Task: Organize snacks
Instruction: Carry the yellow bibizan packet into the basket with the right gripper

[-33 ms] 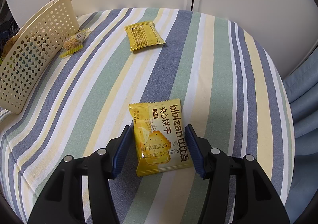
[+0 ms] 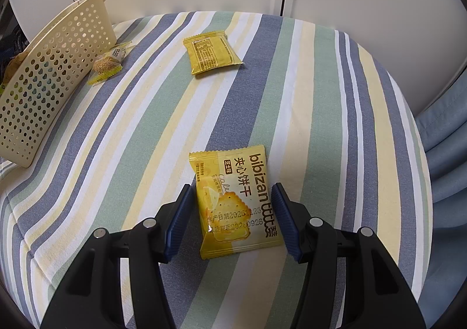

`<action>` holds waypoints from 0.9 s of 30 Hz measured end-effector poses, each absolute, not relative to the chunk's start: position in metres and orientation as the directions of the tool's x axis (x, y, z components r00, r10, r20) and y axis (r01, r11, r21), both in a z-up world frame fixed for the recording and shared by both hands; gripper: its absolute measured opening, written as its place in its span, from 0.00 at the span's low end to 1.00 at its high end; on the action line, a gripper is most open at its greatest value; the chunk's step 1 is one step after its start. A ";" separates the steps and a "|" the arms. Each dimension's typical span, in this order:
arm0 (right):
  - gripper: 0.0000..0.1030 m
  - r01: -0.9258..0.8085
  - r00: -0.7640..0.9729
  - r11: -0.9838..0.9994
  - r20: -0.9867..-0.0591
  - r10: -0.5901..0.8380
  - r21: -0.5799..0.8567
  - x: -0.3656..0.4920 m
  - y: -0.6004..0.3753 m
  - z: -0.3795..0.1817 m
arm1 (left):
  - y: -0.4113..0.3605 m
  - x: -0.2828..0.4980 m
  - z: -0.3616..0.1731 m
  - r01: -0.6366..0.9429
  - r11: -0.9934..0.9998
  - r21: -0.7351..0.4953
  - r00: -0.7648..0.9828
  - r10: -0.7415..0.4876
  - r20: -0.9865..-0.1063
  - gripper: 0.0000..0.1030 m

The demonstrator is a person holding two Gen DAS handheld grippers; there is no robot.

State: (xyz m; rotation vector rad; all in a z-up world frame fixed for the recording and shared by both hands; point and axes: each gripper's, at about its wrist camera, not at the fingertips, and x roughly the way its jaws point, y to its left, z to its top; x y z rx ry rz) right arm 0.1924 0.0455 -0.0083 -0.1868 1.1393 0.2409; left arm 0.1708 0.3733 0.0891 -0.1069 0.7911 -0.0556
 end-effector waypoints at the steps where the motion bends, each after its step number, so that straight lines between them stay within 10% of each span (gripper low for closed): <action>1: 0.54 -0.283 0.397 0.959 -0.913 0.094 -0.024 0.193 0.045 -0.008 | 0.373 0.173 0.084 -0.002 0.995 -0.096 0.693 -0.068 -0.718 0.73; 11: 0.54 -0.283 0.397 0.959 -0.913 0.093 -0.026 0.192 0.045 -0.008 | 0.408 0.171 0.062 -0.156 0.988 0.012 0.645 0.111 -0.756 0.90; 27: 0.45 -0.235 0.402 0.972 -0.910 0.106 0.010 0.188 0.039 -0.008 | 0.385 0.108 0.079 -0.162 0.931 -0.327 0.801 -0.069 -0.595 0.97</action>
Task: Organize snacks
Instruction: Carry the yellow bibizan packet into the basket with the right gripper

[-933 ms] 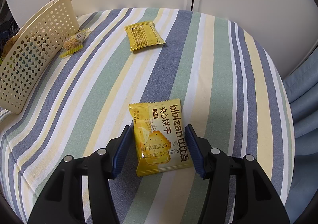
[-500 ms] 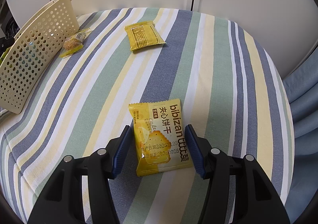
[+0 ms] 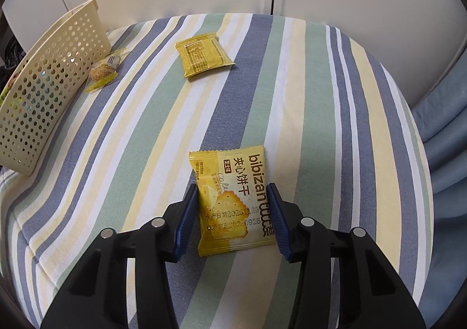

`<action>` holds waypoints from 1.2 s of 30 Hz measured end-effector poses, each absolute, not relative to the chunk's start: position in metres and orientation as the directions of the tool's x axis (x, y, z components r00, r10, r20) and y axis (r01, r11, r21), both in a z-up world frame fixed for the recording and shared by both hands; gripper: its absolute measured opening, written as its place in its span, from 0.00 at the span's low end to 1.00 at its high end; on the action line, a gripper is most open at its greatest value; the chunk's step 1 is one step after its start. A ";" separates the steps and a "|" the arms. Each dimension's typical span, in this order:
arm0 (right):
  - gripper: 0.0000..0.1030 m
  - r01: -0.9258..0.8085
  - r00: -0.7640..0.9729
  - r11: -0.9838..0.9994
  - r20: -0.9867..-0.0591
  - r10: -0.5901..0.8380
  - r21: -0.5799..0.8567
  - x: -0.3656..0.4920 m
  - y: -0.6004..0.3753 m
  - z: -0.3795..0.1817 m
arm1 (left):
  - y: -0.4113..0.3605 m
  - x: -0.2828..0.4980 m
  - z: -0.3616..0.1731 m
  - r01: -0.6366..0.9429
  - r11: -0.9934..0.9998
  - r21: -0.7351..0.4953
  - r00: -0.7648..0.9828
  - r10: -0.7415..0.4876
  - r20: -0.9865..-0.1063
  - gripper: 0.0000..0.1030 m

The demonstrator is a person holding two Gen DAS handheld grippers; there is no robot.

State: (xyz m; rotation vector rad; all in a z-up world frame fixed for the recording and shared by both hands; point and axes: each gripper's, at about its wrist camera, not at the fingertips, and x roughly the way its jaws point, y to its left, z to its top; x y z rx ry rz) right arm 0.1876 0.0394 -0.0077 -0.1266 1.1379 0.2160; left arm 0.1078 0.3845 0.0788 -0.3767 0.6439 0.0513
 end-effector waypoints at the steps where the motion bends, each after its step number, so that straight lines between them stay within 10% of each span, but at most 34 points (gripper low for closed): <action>1: 0.45 -0.226 0.407 0.974 -0.905 0.119 0.026 0.186 0.038 -0.006 | 0.384 0.107 0.079 -0.168 0.934 -0.316 0.802 -0.057 -0.595 0.97; 15: 0.45 -0.311 0.499 0.934 -0.807 0.316 0.174 0.181 0.107 0.063 | 0.436 0.087 0.088 -0.373 0.902 -0.216 0.816 0.208 -0.540 0.97; 36: 0.45 -0.494 0.376 0.829 -0.795 0.476 0.263 0.206 0.314 0.080 | 0.485 0.070 0.086 -0.461 0.847 -0.265 0.805 0.273 -0.527 0.97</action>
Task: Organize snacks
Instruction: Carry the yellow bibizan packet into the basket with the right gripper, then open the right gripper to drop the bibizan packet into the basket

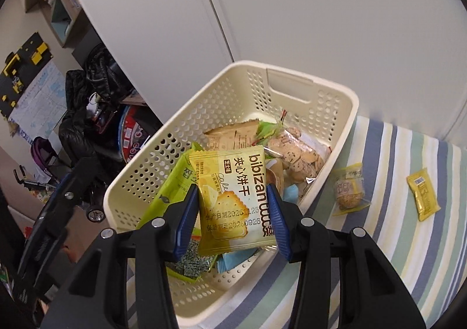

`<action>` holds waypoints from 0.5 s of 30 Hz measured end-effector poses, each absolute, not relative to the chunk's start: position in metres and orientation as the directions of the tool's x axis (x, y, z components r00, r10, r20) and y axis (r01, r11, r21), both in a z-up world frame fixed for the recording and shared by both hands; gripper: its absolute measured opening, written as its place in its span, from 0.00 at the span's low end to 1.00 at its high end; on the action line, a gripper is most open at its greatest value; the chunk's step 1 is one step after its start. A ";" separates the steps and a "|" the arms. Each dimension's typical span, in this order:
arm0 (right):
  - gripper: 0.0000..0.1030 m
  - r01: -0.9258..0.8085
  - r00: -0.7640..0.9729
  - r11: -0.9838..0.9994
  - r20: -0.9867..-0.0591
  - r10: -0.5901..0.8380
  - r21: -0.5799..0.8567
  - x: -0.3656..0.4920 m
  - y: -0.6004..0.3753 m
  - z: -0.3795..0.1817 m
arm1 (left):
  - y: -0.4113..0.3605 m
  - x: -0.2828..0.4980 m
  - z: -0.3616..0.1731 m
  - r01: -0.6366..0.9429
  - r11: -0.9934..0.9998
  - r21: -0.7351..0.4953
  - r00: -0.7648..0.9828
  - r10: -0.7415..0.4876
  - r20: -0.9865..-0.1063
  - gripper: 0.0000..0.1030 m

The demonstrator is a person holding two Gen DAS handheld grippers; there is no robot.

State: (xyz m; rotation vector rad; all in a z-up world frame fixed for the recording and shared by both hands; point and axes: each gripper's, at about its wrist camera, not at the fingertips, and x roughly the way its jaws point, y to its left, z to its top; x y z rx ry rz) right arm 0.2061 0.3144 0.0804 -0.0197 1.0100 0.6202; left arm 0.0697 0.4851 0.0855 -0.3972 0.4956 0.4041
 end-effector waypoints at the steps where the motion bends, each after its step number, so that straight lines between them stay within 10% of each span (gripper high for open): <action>1: 0.45 -0.490 0.371 0.830 -0.797 0.477 0.269 0.207 0.316 0.077 | 0.486 0.069 0.085 -0.461 0.845 -0.272 0.806 0.270 -0.527 0.97; 15: 0.47 -0.477 0.309 0.810 -0.797 0.518 0.341 0.203 0.324 0.061 | 0.487 0.069 0.082 -0.455 0.841 -0.292 0.810 0.255 -0.527 0.97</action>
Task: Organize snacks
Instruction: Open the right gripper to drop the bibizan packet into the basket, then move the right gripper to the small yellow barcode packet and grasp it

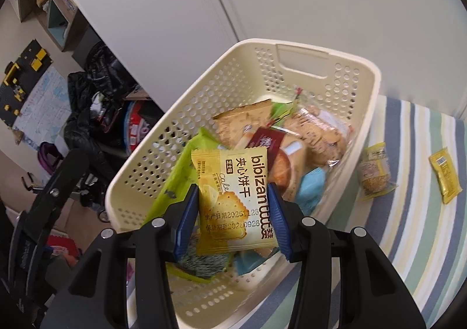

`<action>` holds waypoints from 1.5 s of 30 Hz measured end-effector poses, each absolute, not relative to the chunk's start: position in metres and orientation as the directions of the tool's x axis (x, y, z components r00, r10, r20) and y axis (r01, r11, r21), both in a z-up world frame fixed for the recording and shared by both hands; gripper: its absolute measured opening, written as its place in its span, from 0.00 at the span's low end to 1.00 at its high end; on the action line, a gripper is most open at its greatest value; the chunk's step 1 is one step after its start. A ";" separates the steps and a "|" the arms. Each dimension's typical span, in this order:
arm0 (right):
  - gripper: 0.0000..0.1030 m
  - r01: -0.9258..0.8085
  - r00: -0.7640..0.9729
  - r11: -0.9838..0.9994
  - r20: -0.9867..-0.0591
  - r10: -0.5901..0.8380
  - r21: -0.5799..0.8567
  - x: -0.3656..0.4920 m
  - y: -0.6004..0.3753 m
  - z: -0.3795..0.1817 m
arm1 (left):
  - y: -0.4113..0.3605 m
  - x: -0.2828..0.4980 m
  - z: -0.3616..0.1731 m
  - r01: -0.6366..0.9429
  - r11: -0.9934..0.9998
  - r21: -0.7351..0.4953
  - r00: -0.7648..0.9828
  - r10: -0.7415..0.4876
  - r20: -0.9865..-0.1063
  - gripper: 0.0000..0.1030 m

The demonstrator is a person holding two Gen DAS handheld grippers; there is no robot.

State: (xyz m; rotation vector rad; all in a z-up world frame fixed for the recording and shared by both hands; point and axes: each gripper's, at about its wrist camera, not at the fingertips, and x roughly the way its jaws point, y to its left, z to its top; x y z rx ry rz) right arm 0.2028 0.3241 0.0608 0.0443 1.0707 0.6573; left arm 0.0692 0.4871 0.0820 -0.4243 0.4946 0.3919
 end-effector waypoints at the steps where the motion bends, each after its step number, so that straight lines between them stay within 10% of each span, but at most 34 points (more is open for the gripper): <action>1: 0.48 -0.478 0.307 0.807 -0.795 0.523 0.346 0.201 0.324 0.062 | 0.487 0.069 0.082 -0.456 0.840 -0.293 0.810 0.255 -0.528 0.97; 21: 0.59 -0.441 0.581 0.881 -0.693 0.427 0.173 0.175 0.273 0.105 | 0.483 0.070 0.081 -0.442 0.847 -0.295 0.821 0.249 -0.514 0.97; 45: 0.70 -0.148 0.558 0.984 -0.813 0.168 0.102 0.218 0.117 0.026 | 0.445 0.079 0.087 -0.343 0.900 -0.270 0.849 0.173 -0.499 0.97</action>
